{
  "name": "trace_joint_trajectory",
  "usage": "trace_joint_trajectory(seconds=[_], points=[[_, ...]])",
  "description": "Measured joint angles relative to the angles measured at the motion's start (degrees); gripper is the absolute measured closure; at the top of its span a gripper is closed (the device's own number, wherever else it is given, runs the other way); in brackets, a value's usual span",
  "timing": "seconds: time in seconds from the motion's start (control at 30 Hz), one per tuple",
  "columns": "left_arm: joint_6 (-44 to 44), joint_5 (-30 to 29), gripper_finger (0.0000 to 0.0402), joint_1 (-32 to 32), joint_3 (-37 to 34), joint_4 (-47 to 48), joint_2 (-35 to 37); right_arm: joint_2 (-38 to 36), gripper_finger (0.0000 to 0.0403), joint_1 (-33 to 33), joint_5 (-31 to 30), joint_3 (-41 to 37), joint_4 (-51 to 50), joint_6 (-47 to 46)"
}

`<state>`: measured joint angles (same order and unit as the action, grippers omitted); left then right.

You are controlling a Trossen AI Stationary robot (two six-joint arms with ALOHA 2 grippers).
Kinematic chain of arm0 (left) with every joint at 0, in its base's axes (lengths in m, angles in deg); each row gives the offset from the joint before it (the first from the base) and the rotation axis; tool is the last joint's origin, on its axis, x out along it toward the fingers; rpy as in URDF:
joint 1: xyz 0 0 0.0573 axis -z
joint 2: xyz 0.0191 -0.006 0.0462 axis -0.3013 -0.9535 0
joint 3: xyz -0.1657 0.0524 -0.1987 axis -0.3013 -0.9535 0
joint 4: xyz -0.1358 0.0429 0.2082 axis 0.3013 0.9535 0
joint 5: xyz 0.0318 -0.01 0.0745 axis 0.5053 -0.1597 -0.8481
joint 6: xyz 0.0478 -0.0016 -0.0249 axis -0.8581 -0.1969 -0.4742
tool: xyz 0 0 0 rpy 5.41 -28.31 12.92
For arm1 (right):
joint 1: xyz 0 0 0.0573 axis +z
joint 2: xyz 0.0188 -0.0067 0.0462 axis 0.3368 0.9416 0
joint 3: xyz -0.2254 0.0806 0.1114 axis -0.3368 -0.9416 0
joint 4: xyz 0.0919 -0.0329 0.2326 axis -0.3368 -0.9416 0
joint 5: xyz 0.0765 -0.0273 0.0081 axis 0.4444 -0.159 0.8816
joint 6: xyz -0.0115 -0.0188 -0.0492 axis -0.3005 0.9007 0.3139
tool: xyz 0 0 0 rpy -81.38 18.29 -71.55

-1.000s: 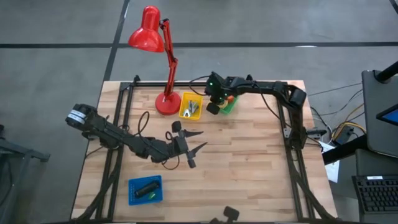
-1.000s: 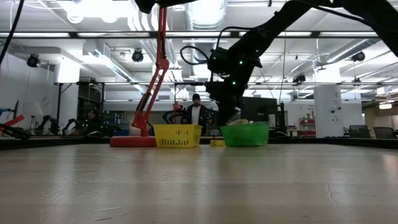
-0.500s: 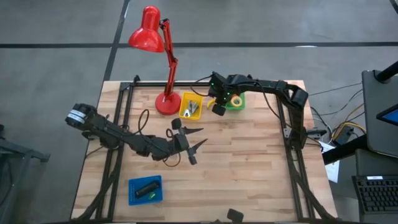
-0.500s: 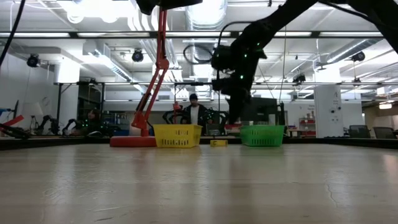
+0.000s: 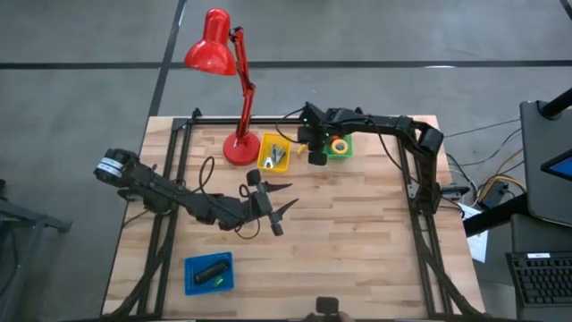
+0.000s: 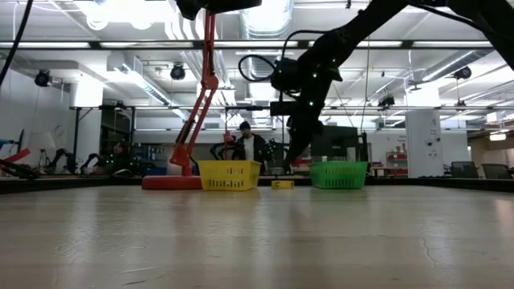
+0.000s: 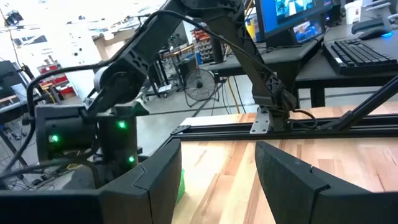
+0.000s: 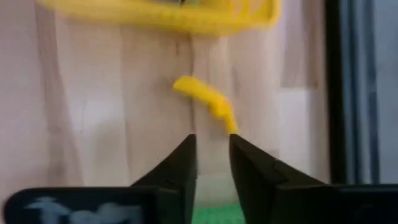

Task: Pick and place Stapler, Stapler remover, tape
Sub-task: Put the small yellow stapler into the blue bin

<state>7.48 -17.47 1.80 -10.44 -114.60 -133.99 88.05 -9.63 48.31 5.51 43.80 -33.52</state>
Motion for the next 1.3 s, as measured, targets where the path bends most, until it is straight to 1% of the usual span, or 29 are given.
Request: trace_joint_trajectory(seconds=[0.1, 0.23, 0.33, 0.43, 0.63, 0.93, 1.1, 1.2, 1.3], points=[[-0.04, -0.01, 0.0195, 0.0, 0.0, 0.04, 0.0, 0.97, 0.0282, -0.17, -0.5, 0.17, 2.83, 2.22], [-0.11, 0.0, 0.0195, -0.02, -0.01, 0.09, 0.0, 2.23, 0.0244, -0.15, -3.52, 0.06, 5.64, 3.04], [-0.17, -0.01, 0.0195, -0.02, -0.02, 0.22, 0.0, 2.25, 0.0232, -0.49, -3.97, -0.17, 7.21, 4.18], [-0.26, 0.01, 0.0195, -0.02, -0.02, 0.28, 0.0, 2.37, 0.0231, -0.56, -4.18, -0.32, 8.71, 4.61], [-0.33, -0.01, 0.0195, -0.02, -0.02, 0.3, 0.02, 3.31, 0.0241, -1.08, -4.02, -0.4, 9.13, 3.9], [-0.31, 0.01, 0.0195, -0.04, -0.02, 0.46, 0.02, 7.73, 0.0259, -1.58, -4.64, 0.46, 8.39, 5.26], [-0.44, 0.01, 0.0195, -0.05, -0.02, 0.54, 0.02, 8.97, 0.027, -1.92, -4.59, 1.17, 7.45, 5.45], [-0.56, 0.01, 0.0195, -0.1, -0.04, 0.58, 0.02, 9.08, 0.0289, -1.83, -4.63, 1.15, 6.72, 5.57], [-0.57, 0.01, 0.0195, -0.11, -0.04, 0.59, 0.02, 8.99, 0.0326, -1.71, -4.16, 1.07, 6.54, 5.61]])
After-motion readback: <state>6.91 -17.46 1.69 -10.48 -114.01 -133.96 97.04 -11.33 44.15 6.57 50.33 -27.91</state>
